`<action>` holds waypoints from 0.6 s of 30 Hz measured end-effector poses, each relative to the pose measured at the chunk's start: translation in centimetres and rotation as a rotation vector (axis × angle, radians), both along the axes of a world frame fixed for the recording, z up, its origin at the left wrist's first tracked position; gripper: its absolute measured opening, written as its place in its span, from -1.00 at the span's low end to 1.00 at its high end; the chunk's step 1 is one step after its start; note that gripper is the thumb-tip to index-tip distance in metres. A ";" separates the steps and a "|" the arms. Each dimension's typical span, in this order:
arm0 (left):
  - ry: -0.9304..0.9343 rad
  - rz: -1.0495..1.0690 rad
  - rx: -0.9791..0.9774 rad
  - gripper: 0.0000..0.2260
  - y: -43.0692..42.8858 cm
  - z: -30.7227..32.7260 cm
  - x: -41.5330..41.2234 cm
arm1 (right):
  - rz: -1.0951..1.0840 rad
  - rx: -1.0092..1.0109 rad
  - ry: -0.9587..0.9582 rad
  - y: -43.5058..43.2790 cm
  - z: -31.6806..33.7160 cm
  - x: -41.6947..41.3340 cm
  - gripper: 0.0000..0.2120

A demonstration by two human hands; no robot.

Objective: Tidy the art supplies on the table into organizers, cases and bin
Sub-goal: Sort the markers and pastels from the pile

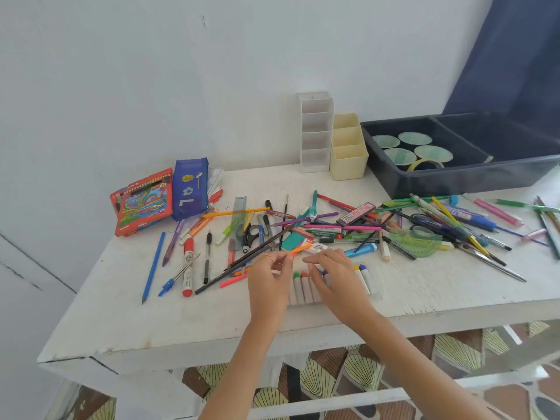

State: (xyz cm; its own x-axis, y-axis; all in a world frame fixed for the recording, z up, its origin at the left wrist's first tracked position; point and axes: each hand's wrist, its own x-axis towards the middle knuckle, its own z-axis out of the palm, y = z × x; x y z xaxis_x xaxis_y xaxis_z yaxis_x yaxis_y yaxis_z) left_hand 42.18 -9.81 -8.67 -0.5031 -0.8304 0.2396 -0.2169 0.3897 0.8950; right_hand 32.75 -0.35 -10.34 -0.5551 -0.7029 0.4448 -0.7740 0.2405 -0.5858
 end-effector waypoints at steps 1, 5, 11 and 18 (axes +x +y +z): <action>0.003 -0.026 -0.003 -0.91 0.3 0.2 -0.7 | -0.013 -0.010 -0.012 0.5 0.2 -0.4 -0.83; 0.036 -0.139 0.036 -0.90 2.0 1.0 -3.8 | -0.094 -0.035 -0.072 3.3 0.9 -2.4 -0.83; 0.049 -0.248 0.061 -0.90 5.5 2.2 -8.8 | -0.248 -0.035 -0.173 8.1 2.1 -6.0 -0.79; 0.084 -0.191 0.093 -0.89 6.4 3.1 -11.9 | -0.161 0.030 -0.204 7.3 2.8 -10.1 -0.82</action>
